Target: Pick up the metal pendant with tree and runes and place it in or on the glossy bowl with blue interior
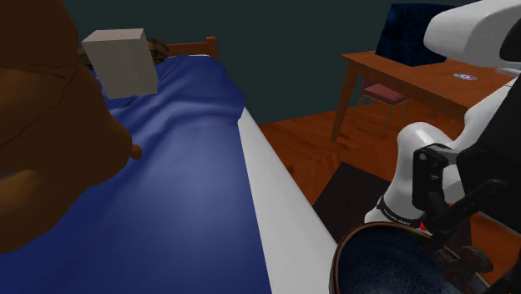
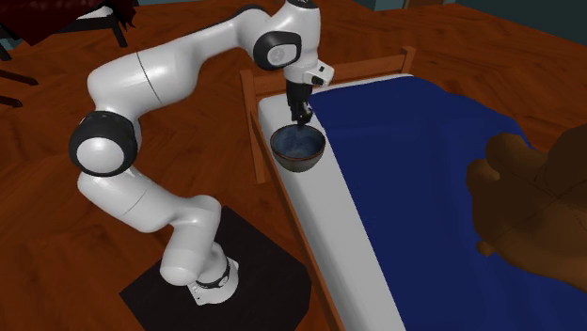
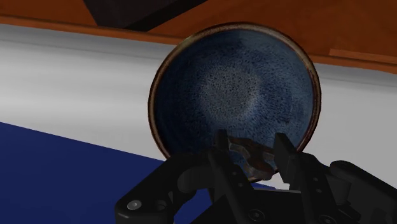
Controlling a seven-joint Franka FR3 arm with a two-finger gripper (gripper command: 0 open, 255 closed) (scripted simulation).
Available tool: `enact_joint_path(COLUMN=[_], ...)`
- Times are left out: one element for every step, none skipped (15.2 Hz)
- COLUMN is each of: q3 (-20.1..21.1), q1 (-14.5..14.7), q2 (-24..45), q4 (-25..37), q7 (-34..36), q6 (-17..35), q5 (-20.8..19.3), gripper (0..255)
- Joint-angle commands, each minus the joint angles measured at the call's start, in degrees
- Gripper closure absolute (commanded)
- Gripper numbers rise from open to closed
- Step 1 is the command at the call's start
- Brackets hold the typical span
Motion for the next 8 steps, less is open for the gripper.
enact_joint_path(q3=[0.05, 0.15, 0.25, 0.36, 0.47, 0.6, 0.73, 0.87], q1=[0.32, 0.41, 0.51, 0.6, 0.69, 0.78, 0.86, 0.95], q2=[-0.89, -1.16, -1.42, -1.66, -1.9, -2.12, -2.32, -2.52], q4=[-1.94, -2.89, -3.83, -4.76, -5.67, -6.57, -7.46, -8.34], q7=[-0.26, -0.43, -0.61, -0.78, -0.95, -1.11, -1.28, -1.43], q6=[1.08, 1.76, 2.44, 3.13, 3.82, 4.5, 5.19, 5.88], q5=[0.45, 0.61, 0.77, 0.93, 1.09, 1.26, 1.43, 1.59], gripper=[255, 255, 255, 255, 255, 255, 255, 255])
